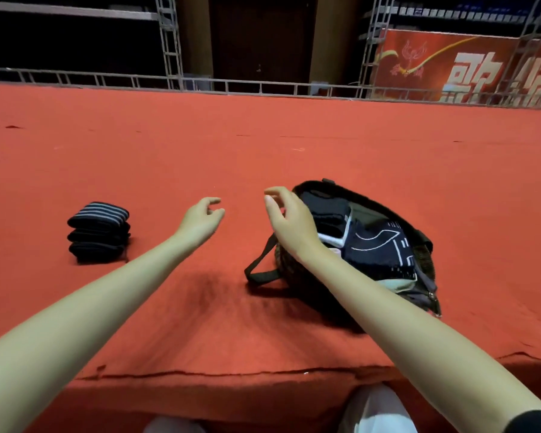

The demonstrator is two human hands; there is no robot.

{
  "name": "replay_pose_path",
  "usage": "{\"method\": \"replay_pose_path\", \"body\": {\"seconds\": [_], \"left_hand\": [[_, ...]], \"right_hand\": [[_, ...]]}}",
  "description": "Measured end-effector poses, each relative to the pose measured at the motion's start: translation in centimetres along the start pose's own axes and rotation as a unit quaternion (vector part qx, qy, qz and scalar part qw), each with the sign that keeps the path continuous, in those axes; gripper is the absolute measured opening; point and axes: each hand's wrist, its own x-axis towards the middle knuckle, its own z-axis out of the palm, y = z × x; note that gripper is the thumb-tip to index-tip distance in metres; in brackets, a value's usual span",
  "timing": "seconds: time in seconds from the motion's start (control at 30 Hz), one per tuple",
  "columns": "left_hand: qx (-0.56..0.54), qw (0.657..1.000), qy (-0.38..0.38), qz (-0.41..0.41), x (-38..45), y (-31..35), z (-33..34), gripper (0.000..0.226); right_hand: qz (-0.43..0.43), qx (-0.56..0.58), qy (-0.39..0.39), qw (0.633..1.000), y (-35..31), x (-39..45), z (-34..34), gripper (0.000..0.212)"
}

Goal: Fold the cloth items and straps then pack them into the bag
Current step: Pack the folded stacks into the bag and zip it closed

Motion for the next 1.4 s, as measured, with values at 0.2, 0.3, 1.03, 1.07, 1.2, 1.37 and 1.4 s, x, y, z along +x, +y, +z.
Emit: {"method": "replay_pose_path", "body": {"seconds": [0.2,0.3,1.03,1.07,1.2,1.37,1.4], "left_hand": [[0.255,0.957,0.137,-0.021,0.3,-9.5,-8.5,0.044],[0.238,0.951,0.182,-0.079,1.8,-12.5,-13.0,0.047],[-0.178,0.951,0.080,-0.240,6.2,-19.6,-15.1,0.007],[-0.181,0.953,0.070,-0.234,5.9,-18.7,-14.4,0.008],[-0.232,0.947,0.007,-0.221,4.8,-14.6,-11.0,0.012],[-0.322,0.910,-0.076,-0.249,2.6,-9.2,-6.1,0.015],[-0.335,0.907,-0.084,-0.241,2.1,-8.3,-5.2,0.015]], "right_hand": [[0.174,0.166,-0.127,0.962,-0.8,-1.0,12.4,0.021],[0.242,0.220,-0.174,0.929,-2.0,-0.6,17.7,0.014],[0.422,0.366,-0.284,0.779,-5.1,4.4,32.4,0.060],[0.418,0.362,-0.268,0.789,-4.7,4.1,31.7,0.062],[0.401,0.351,-0.234,0.813,-2.4,4.0,26.6,0.071],[0.394,0.309,-0.261,0.825,-0.6,4.4,16.5,0.026],[0.396,0.285,-0.266,0.832,-0.4,4.2,14.7,0.027]]}}
